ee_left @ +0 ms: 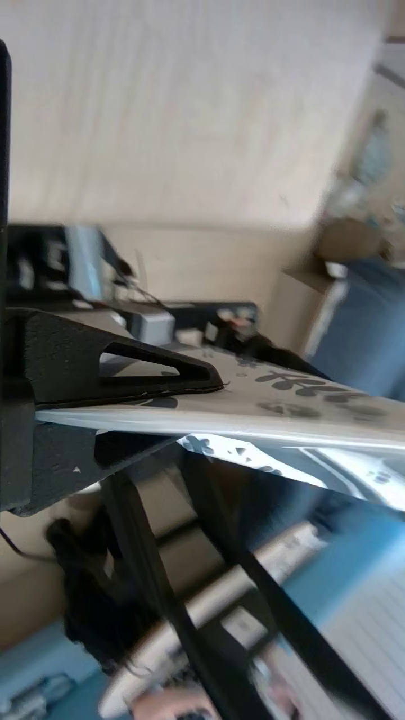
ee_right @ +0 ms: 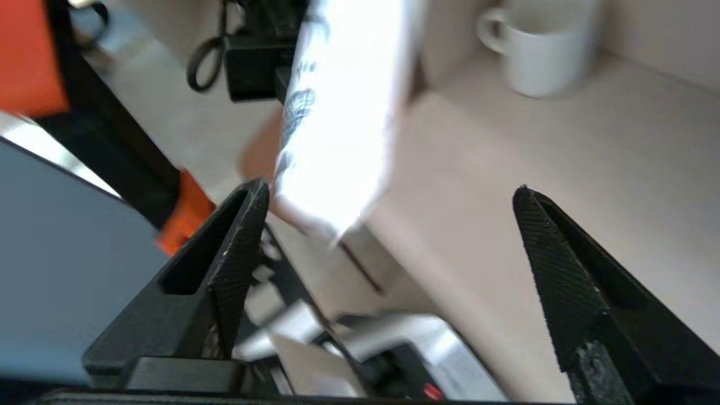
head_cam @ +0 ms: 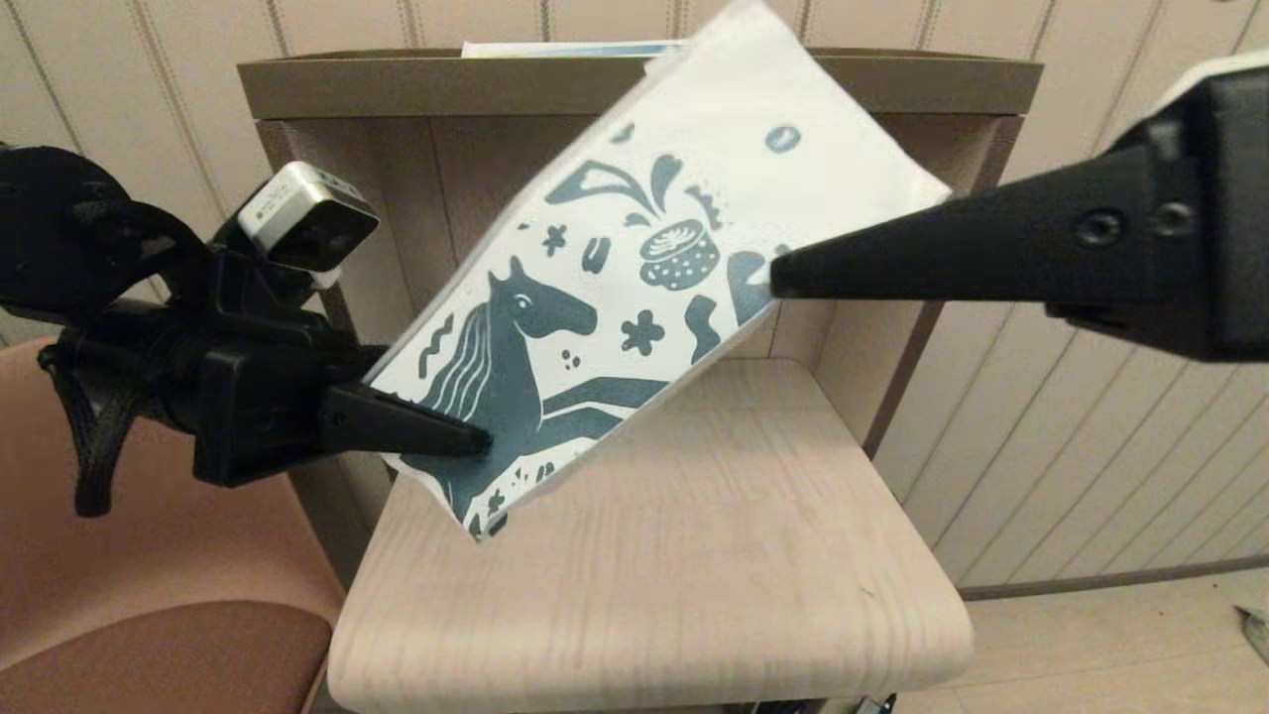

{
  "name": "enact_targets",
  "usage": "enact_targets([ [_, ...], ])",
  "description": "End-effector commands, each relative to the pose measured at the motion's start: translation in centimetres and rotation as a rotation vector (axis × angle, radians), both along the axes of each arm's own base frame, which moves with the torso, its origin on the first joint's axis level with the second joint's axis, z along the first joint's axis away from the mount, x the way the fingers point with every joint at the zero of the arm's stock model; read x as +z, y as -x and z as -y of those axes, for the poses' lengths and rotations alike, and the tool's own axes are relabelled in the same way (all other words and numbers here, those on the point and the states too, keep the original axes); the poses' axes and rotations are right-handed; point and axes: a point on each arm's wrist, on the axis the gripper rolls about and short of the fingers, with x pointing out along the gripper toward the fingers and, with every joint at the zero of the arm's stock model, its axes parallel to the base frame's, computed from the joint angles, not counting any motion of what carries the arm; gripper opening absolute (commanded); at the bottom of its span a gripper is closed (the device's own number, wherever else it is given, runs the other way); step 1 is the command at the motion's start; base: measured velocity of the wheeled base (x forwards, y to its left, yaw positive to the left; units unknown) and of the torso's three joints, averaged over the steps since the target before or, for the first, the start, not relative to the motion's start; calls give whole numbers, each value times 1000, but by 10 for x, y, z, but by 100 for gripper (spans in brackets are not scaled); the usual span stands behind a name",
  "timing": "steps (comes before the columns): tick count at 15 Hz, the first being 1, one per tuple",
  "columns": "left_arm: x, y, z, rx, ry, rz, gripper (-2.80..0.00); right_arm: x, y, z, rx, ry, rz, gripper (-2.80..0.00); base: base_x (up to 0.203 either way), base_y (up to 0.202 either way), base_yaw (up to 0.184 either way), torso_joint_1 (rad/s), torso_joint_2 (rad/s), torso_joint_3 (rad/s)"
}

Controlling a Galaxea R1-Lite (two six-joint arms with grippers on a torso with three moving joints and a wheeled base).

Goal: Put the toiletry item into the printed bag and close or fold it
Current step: Hand it to the other hand

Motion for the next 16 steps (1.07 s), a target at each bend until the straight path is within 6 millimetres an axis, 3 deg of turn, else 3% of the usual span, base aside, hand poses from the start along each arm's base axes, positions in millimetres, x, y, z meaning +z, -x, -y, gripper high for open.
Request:
enact_targets([
  [1, -9, -4, 5, -6, -19, -10, -280, 13, 17, 25, -21, 0, 50, 0, 0, 0, 0, 0, 0, 0],
  [7, -8, 0, 24, -14, -148, 119, -280, 9, 18, 36, -27, 160, 77, 0, 0, 0, 0, 0, 0, 0],
  [13, 22, 44, 45, -65, -198, 364, -280, -12, -1, 29, -11, 318, 76, 0, 0, 0, 0, 0, 0, 0],
  [14, 24, 50, 46, -72, -204, 377, -280, -11, -1, 29, -5, 318, 85, -280, 0, 0, 0, 0, 0, 0],
  [16, 21, 55, 49, -95, -205, 376, -280, -9, -1, 26, 50, 296, 83, -280, 0, 0, 0, 0, 0, 0],
])
